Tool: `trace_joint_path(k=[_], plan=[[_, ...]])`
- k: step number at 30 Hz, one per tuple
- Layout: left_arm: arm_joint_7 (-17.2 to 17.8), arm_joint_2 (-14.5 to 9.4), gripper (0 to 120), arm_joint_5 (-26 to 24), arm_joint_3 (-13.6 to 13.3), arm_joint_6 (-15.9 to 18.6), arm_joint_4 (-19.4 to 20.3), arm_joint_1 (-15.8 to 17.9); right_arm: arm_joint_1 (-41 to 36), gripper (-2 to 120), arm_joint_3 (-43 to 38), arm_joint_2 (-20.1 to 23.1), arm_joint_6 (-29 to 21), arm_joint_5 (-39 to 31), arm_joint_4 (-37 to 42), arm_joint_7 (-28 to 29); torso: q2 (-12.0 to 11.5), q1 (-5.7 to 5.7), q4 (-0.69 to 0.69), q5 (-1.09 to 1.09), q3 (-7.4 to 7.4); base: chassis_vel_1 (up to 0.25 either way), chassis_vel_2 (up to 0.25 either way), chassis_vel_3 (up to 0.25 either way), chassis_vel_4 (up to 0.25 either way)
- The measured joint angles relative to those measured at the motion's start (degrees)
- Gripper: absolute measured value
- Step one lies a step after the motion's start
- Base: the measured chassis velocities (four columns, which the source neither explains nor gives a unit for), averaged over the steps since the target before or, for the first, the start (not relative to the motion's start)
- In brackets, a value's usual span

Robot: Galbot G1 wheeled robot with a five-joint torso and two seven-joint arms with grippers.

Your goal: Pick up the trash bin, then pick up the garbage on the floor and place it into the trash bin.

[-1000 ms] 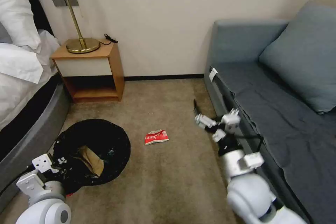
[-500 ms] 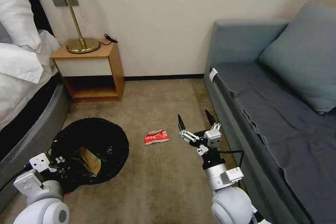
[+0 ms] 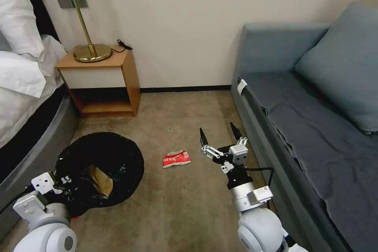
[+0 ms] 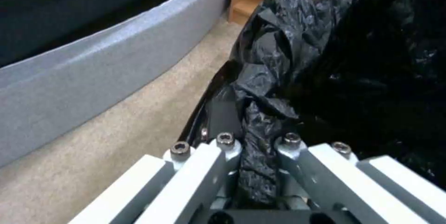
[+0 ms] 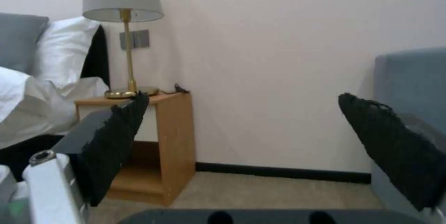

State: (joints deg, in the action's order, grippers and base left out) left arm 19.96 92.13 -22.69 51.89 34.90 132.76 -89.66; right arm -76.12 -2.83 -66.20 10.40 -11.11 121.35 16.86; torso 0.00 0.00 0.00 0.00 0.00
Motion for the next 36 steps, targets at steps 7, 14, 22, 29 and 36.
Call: trace_joint_path(k=[7, 14, 22, 29, 36], plan=[[-0.02, 0.00, 2, -0.23, 0.21, 0.00, -0.09, 0.00, 0.54, 100, 0.34, 0.16, -0.17, -0.08, -0.48, 0.00, 0.00, 0.00, 0.00, 0.00, 0.00, -0.080, 0.071, 0.089, -0.079], [-0.06, 0.00, 2, -0.44, 0.44, 0.00, -0.17, 0.08, 1.22, 100, 0.72, 0.29, -0.35, -0.20, -1.06, 0.04, 0.00, 0.00, -0.01, -0.01, 0.00, -0.094, 0.092, 0.095, -0.088], [-0.06, 0.00, 2, -0.70, 0.75, 0.00, -0.17, 0.07, 1.90, 100, 1.21, 0.44, -0.44, -0.24, -1.63, 0.03, 0.00, 0.00, 0.00, 0.00, 0.00, -0.120, 0.108, 0.127, -0.122], [-0.06, 0.00, 2, -0.91, 0.86, 0.05, -0.15, 0.07, 2.80, 100, 1.73, 0.68, -0.44, -0.24, -2.41, -0.01, 0.00, 0.00, -0.01, 0.00, 0.00, -0.123, 0.110, 0.115, -0.107], [-0.06, 0.00, 2, -0.93, 0.93, 0.05, -0.21, -0.01, 3.48, 100, 2.27, 0.88, -0.48, -0.26, -2.85, -0.09, 0.00, 0.00, 0.00, 0.00, 0.00, -0.099, 0.096, 0.100, -0.103]])
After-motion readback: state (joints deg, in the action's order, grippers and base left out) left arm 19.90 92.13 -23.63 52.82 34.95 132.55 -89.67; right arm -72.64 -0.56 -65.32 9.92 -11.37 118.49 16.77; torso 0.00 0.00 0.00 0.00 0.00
